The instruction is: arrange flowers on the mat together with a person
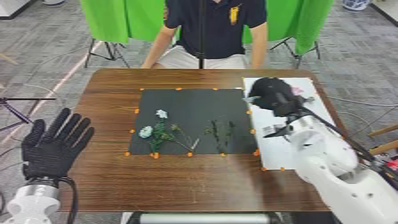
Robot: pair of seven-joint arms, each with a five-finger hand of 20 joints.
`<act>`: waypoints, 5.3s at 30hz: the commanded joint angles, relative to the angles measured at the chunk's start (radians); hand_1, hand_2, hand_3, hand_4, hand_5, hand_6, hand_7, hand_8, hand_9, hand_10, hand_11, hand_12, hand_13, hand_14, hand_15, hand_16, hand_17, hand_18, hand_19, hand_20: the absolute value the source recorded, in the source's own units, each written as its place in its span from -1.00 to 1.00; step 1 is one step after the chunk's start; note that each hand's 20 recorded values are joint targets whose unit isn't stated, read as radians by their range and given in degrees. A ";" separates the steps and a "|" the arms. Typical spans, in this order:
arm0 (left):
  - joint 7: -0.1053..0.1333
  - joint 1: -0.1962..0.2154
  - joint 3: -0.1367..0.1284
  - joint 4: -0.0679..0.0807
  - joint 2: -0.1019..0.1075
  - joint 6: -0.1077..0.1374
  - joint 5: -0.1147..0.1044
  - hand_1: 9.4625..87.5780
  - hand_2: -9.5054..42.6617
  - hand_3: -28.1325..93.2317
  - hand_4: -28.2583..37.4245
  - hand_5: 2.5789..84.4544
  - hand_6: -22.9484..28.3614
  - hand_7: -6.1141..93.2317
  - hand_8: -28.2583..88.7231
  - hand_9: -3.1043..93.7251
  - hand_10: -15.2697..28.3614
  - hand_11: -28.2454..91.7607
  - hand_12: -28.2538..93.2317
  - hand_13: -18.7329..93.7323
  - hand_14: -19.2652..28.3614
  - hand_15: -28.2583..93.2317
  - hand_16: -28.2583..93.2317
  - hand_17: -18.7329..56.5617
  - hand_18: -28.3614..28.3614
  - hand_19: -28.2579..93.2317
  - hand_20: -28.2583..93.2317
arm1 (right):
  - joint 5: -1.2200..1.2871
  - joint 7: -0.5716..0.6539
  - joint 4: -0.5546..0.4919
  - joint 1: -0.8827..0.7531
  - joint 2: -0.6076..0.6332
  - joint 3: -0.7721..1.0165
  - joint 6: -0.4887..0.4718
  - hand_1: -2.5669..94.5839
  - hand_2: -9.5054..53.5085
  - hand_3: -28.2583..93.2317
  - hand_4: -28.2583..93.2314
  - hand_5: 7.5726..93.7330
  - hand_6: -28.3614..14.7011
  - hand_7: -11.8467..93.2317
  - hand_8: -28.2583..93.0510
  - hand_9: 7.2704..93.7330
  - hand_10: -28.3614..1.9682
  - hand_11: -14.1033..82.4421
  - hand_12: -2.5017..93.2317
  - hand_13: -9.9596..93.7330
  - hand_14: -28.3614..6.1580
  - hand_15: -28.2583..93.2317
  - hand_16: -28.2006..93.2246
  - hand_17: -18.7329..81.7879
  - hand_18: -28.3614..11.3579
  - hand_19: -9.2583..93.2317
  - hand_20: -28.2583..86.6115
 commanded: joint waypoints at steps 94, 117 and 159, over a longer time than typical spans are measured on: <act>0.006 -0.002 0.001 0.005 -0.006 0.019 -0.026 -0.59 0.01 0.63 -1.00 -0.11 0.16 -0.64 -0.69 -0.23 0.37 -0.23 -0.42 -0.18 0.42 -0.07 -0.63 -0.65 0.50 0.02 -0.31 | 0.964 -0.207 -0.240 -0.599 -0.332 0.682 0.046 -0.45 -0.71 0.84 -0.95 -0.27 0.18 -0.45 -0.74 -0.37 0.12 -0.59 -0.73 -0.35 0.25 -0.33 -0.46 -0.37 -0.16 -0.18 -0.38; 0.007 0.006 0.002 0.003 -0.011 0.015 -0.032 -0.59 0.03 0.62 -1.00 -0.05 0.19 -0.63 -0.69 -0.17 0.40 -0.21 -0.41 -0.15 0.45 -0.04 -0.63 -0.66 0.51 0.03 -0.31 | 0.934 -0.228 -0.273 -0.654 -0.389 0.733 -0.126 -0.50 -0.79 0.84 -0.94 -0.29 0.20 -0.47 -0.73 -0.35 0.15 -0.62 -0.73 -0.33 0.26 -0.40 -0.43 -0.35 -0.04 -0.29 -0.38; -0.019 -0.003 0.045 -0.011 -0.012 0.015 0.017 -0.60 0.03 0.63 -1.00 -0.03 0.20 -0.64 -0.69 -0.16 0.41 -0.21 -0.40 -0.14 0.47 -0.02 -0.64 -0.66 0.52 0.03 -0.30 | -0.167 0.303 0.346 -0.038 -0.090 0.251 0.003 -0.12 -1.00 0.79 -1.00 -0.23 0.25 -0.31 -0.80 -0.27 0.23 -0.46 -0.77 -0.16 0.12 -0.10 -0.50 -0.24 -0.34 0.32 -0.41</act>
